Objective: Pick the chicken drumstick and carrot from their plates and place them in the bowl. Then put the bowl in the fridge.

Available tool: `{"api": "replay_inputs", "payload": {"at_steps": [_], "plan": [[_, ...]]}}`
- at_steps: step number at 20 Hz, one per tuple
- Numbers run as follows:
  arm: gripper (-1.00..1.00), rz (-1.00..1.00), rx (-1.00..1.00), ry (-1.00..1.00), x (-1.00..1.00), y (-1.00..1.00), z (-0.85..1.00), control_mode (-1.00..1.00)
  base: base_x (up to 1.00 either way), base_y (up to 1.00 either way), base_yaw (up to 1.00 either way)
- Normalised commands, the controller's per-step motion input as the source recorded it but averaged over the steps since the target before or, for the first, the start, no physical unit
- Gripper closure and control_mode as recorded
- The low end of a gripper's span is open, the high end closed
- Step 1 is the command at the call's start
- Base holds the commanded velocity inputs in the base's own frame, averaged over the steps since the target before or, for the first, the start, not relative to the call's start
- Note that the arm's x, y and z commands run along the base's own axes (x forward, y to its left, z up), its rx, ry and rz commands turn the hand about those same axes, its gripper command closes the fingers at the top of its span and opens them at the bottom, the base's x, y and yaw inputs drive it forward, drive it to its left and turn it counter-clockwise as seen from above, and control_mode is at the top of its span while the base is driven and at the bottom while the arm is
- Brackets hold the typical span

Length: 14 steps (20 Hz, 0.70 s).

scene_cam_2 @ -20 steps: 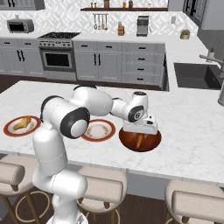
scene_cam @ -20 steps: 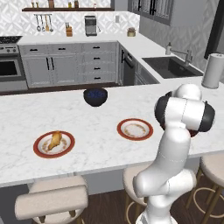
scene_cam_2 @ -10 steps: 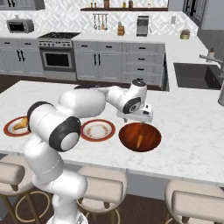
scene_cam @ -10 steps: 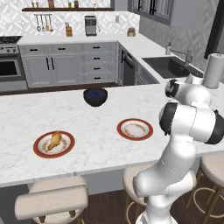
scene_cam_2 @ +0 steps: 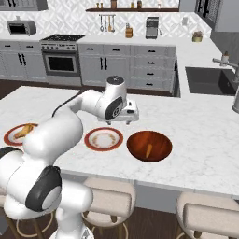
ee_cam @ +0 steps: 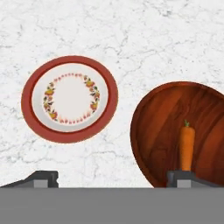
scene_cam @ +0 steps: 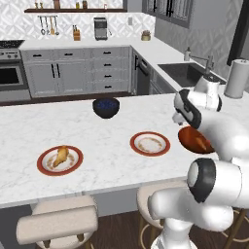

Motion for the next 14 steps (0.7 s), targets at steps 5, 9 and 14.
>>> {"api": "replay_inputs", "payload": {"at_steps": [5,9,14], "plan": [[-1.00,0.03,-0.20,0.07,-1.00,1.00,0.22,-1.00,0.00,0.00,0.00],[-1.00,-0.07,-0.20,0.15,-0.84,0.62,0.02,-1.00,0.00,0.00,0.00],[-1.00,-0.11,0.42,-0.01,-0.36,0.11,0.00,-1.00,0.00,0.00,0.00]]}}
